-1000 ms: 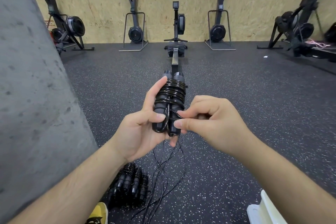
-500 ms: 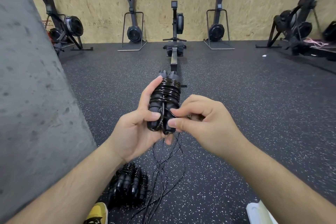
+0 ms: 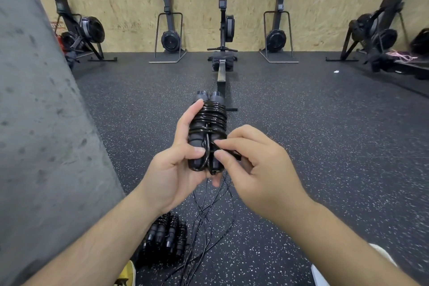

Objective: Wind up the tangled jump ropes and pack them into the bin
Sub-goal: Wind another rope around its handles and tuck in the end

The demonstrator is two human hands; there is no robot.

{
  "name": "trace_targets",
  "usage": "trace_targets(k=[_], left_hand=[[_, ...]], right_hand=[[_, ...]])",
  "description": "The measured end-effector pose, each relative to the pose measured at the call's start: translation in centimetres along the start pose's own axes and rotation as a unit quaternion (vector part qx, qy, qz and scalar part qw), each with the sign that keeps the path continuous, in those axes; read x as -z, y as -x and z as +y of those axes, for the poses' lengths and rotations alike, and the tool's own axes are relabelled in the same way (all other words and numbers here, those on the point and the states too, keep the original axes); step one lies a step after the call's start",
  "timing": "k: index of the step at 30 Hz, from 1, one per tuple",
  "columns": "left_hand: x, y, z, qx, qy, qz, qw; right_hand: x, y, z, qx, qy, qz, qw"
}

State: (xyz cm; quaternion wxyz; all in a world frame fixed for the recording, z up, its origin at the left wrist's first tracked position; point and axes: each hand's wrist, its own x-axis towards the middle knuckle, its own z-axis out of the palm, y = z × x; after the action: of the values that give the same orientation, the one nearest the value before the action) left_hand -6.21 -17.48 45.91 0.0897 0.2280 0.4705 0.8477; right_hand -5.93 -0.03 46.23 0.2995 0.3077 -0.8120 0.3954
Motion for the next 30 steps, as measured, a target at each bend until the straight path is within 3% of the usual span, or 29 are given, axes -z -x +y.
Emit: trace_targets(k=[6, 10, 16, 23, 30], left_hand=[[0.5, -0.9, 0.2, -0.006, 0.027, 0.009, 1.000], [1.4, -1.4, 0.4, 0.003, 0.025, 0.001, 1.000], [3.0, -1.6, 0.6, 0.015, 0.011, -0.002, 1.000], [4.8, -2.4, 1.9, -0.021, 0.009, 0.104, 0.994], [5.7, -1.9, 1.6, 0.007, -0.040, 0.063, 0.997]], right_hand=[[-1.7, -0.9, 0.1, -0.072, -0.283, 0.042, 0.956], [-2.9, -1.6, 1.3, -0.080, -0.344, 0.038, 0.935], [-4.9, -2.6, 1.9, -0.096, -0.344, 0.009, 0.934], [-5.2, -4.4, 3.2, -0.027, -0.151, -0.044, 0.987], [-5.1, -4.3, 3.3, -0.010, -0.122, -0.027, 0.992]])
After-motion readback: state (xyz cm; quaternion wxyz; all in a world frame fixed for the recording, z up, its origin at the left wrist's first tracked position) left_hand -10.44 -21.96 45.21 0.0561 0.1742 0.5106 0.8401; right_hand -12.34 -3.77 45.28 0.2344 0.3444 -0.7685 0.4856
